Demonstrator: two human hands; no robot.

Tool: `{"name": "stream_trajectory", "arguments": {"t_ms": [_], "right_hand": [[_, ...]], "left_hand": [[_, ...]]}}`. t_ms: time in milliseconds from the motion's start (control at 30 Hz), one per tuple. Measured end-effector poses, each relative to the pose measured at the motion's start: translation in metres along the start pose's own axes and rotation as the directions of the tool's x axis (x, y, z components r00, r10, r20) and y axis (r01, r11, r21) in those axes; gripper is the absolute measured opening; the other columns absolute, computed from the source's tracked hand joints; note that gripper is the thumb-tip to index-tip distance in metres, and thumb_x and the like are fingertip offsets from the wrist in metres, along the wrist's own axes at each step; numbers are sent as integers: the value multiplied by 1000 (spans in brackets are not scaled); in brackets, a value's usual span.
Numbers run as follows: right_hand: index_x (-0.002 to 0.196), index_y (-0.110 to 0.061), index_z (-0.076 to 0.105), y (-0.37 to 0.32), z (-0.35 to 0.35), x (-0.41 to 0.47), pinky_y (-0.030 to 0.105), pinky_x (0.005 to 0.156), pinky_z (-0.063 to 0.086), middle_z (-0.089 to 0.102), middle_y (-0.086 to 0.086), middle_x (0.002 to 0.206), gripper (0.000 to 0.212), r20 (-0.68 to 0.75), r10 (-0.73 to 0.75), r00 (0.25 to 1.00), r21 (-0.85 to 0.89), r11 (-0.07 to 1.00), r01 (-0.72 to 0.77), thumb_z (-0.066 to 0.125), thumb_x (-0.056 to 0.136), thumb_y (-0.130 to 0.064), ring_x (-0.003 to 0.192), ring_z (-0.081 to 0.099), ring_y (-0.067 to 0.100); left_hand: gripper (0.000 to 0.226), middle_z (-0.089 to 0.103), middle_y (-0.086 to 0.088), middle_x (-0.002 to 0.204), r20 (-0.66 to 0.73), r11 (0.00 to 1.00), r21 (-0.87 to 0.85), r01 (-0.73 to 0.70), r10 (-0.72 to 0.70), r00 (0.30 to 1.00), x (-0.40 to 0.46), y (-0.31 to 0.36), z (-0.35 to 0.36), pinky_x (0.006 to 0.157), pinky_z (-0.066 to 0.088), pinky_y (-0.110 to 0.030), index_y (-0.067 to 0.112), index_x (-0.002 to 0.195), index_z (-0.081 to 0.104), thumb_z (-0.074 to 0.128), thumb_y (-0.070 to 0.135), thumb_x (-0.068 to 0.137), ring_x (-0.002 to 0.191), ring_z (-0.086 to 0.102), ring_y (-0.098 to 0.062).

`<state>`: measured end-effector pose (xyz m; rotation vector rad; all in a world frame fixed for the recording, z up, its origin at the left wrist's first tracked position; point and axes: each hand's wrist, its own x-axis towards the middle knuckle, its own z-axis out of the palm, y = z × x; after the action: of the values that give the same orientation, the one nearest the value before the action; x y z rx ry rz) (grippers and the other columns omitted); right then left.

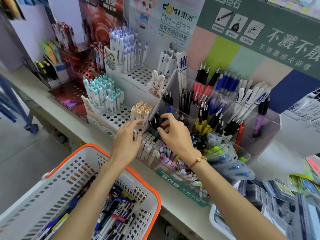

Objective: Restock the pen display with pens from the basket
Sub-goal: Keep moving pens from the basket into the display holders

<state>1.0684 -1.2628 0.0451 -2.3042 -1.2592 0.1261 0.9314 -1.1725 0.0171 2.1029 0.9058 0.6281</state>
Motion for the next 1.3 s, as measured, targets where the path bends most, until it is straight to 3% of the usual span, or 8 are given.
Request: {"name": "stream_trajectory", "arguments": {"t_ms": [300, 633, 833, 933, 1000, 1067, 1200, 1300], "right_hand": [[102, -21, 70, -28, 1, -40, 30, 71, 52, 69, -7, 88, 15, 287, -144, 947, 59, 989, 133, 59, 94, -27, 83, 65, 14], [89, -1, 64, -46, 128, -108, 48, 76, 52, 69, 17, 95, 24, 769, -320, 553, 118, 922, 369, 53, 96, -22, 87, 63, 33], [63, -5, 41, -52, 216, -138, 35, 51, 24, 35, 11, 55, 36, 865, -305, 398, 95, 879, 467, 47, 97, -16, 48, 28, 25], [80, -15, 49, -52, 247, -141, 34, 59, 34, 49, 8, 78, 18, 902, -240, 359, -29, 796, 605, 46, 96, -9, 67, 45, 25], [130, -9, 46, -51, 274, -142, 39, 89, 44, 49, 14, 129, 36, 893, -270, 360, -71, 706, 705, 48, 94, -5, 118, 47, 32], [149, -8, 24, -53, 298, -143, 44, 113, 30, 25, 14, 155, 60, 876, -354, 327, -73, 574, 816, 50, 95, -7, 143, 24, 32], [146, -6, 31, -73, 336, -160, 42, 111, 31, 37, 14, 146, 50, 819, -505, 273, 49, 536, 843, 45, 101, -23, 136, 34, 31], [134, -3, 43, -94, 366, -192, 42, 99, 40, 49, 15, 130, 51, 801, -552, 232, 162, 573, 803, 47, 99, -40, 121, 45, 33]], "left_hand": [[22, 67, 16, 105, -96, 955, -117, 274, -286, 953, -55, -26, -12, 75, 49, -27, 37, 109, 61, 53, 20, 98, 94, 60, -4], [21, 67, 3, 110, -139, 745, -197, 638, -665, 734, -219, -121, -18, 89, 52, -39, 30, 105, 63, 53, 13, 98, 99, 63, -16], [30, 65, 5, 111, -147, 543, -75, 836, -835, 530, -299, -182, -16, 59, 44, -33, 25, 126, 57, 39, 17, 104, 68, 61, -20], [38, 67, -11, 99, -54, 468, 5, 884, -882, 467, -319, -214, -2, 50, 33, -29, 21, 136, 51, 38, 9, 103, 50, 46, -21], [50, 56, -13, 132, -8, 474, 107, 874, -879, 477, -327, -241, 7, 69, 47, -30, 20, 146, 42, 42, 3, 99, 95, 62, -28], [54, 32, -9, 154, -36, 459, 222, 860, -878, 478, -327, -266, 16, 102, 43, -35, 17, 151, 33, 45, 8, 99, 137, 38, -28], [24, 56, -19, 105, -330, 326, -93, 941, -902, 280, -318, -303, 26, 77, 49, -41, 0, 107, 56, 47, 21, 99, 104, 58, -40], [28, 60, -22, 106, -377, 222, -278, 935, -920, 106, -311, -314, 22, 59, 42, -37, -2, 118, 54, 43, 16, 100, 83, 58, -38]]}}
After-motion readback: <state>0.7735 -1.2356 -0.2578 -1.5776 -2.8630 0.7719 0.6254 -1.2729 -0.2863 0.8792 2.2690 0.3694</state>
